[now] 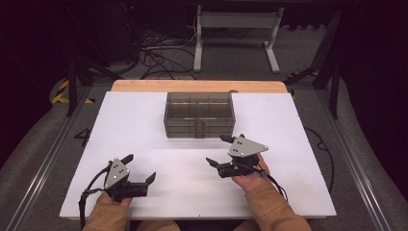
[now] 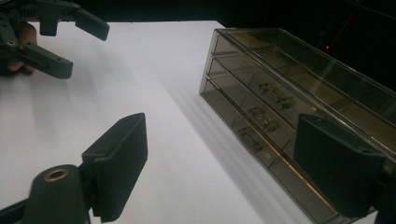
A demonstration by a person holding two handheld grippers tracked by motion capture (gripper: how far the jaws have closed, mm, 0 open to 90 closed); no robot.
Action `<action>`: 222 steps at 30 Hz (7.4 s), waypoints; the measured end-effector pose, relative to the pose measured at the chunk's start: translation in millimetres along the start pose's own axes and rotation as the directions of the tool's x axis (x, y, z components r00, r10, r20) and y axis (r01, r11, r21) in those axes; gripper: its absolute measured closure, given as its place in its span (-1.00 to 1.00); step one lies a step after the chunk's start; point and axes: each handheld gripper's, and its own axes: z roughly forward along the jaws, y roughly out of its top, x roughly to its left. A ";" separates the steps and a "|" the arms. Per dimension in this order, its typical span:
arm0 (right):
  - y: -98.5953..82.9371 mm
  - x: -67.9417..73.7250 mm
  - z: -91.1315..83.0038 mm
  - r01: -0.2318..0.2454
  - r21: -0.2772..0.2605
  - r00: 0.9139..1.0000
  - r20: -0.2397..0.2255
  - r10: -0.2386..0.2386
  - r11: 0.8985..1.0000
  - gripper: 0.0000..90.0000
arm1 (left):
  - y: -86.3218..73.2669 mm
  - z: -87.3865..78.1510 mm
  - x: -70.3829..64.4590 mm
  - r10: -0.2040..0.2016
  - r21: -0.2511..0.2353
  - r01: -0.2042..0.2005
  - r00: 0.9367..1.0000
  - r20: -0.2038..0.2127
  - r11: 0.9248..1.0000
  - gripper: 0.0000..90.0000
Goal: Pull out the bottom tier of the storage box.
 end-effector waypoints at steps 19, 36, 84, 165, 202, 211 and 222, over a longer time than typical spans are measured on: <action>4.7 17.8 -2.9 0.174 -0.017 0.963 0.210 -0.166 0.985 -0.34 | -0.1 0.0 -0.3 0.003 0.000 -0.003 1.000 -0.001 1.000 -0.98; 3.8 24.2 12.1 0.300 0.005 0.926 0.239 -0.292 0.954 -0.12 | 0.1 0.0 -0.6 0.015 -0.001 -0.015 1.000 0.000 1.000 -0.98; -29.9 37.1 80.3 0.489 0.236 0.758 0.362 -0.543 0.840 0.16 | 0.0 0.5 -0.5 0.017 0.004 -0.017 1.000 -0.001 1.000 -0.98; -61.5 35.1 131.6 0.565 0.444 0.569 0.401 -0.718 0.695 0.52 | -0.2 1.8 -2.0 0.018 0.013 -0.018 1.000 -0.002 1.000 -0.98; -62.0 28.9 140.5 0.546 0.484 0.572 0.382 -0.726 0.684 0.72 | -0.2 2.3 -2.1 0.026 0.021 -0.026 1.000 -0.003 0.999 -0.98; -61.8 28.5 142.0 0.541 0.487 0.574 0.381 -0.725 0.685 0.74 | -0.1 2.8 -2.3 0.024 0.023 -0.024 1.000 -0.001 0.999 -0.98; -62.0 29.1 143.2 0.552 0.493 0.556 0.384 -0.737 0.673 0.74 | -0.1 2.7 -2.3 0.024 0.023 -0.024 1.000 -0.002 0.999 -0.98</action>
